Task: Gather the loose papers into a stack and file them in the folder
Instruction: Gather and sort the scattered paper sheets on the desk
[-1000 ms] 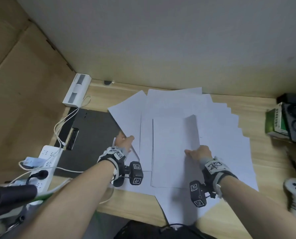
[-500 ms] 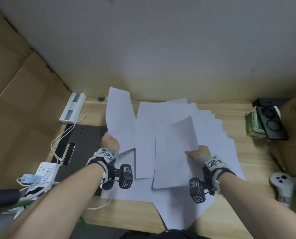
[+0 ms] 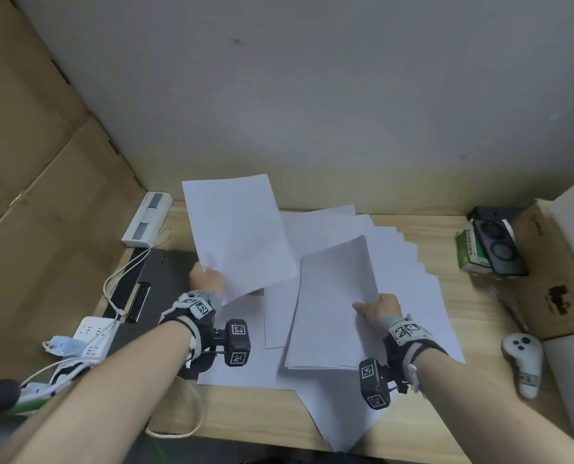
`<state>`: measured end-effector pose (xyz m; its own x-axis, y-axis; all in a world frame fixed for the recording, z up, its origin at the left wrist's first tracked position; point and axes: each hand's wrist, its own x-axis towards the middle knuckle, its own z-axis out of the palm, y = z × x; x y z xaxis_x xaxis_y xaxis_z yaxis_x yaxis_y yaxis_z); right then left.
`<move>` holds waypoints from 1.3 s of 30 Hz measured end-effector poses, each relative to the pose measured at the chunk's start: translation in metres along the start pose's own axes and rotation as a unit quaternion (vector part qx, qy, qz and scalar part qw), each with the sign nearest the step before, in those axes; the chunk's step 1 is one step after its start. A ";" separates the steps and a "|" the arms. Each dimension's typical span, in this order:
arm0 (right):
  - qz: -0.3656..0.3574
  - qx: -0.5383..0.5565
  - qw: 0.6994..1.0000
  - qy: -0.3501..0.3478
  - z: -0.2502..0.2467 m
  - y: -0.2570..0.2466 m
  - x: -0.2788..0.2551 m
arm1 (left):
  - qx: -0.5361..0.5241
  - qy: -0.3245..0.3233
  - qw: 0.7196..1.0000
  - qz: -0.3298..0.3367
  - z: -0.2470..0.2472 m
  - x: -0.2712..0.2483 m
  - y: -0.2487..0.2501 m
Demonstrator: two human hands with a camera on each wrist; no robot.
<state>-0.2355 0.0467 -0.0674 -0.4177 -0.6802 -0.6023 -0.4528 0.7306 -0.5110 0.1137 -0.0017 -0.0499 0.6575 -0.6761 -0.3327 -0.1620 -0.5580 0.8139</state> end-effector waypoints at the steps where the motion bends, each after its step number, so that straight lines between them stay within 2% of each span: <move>1: -0.001 0.002 1.000 0.002 0.000 0.003 -0.002 | -0.012 0.001 1.000 -0.001 0.001 -0.002 -0.003; 5: 0.000 0.008 1.000 0.008 -0.001 0.012 -0.007 | -0.031 -0.029 0.999 0.007 0.007 -0.004 -0.013; 11: 0.012 0.038 0.999 0.005 -0.005 0.029 -0.007 | -0.020 -0.149 0.989 -0.002 0.023 -0.026 -0.024; 16: 0.021 0.076 0.997 -0.001 -0.002 0.045 0.003 | 0.038 -0.259 0.965 -0.006 0.044 -0.063 -0.037; 24: 0.044 0.208 0.977 -0.028 0.007 0.061 0.007 | 0.172 -0.366 0.913 -0.057 0.083 -0.087 -0.081; 27: 0.025 0.199 0.978 -0.049 0.010 0.060 0.004 | 0.186 -0.402 0.895 -0.056 0.087 -0.099 -0.087; 29: 0.010 0.138 0.989 -0.057 0.014 0.063 0.008 | 0.198 -0.417 0.886 -0.049 0.088 -0.102 -0.089; 31: -0.007 0.075 0.996 -0.043 0.018 0.066 0.015 | 0.199 -0.394 0.895 -0.059 0.082 -0.100 -0.086; 34: -0.009 0.053 0.999 -0.008 0.018 0.063 0.019 | 0.218 -0.314 0.922 -0.055 0.064 -0.082 -0.082; 37: -0.009 0.036 0.999 -0.003 0.021 0.059 0.024 | 0.301 -0.186 0.935 -0.024 0.031 -0.051 -0.084; 39: -0.012 0.035 0.999 -0.007 0.026 0.055 0.025 | 0.347 -0.096 0.932 -0.036 0.010 -0.038 -0.088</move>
<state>-0.2508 0.0715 -0.1265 -0.3964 -0.6978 -0.5966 -0.4067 0.7161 -0.5673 0.0955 0.0686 -0.1136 0.5523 -0.6617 -0.5071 -0.6032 -0.7370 0.3049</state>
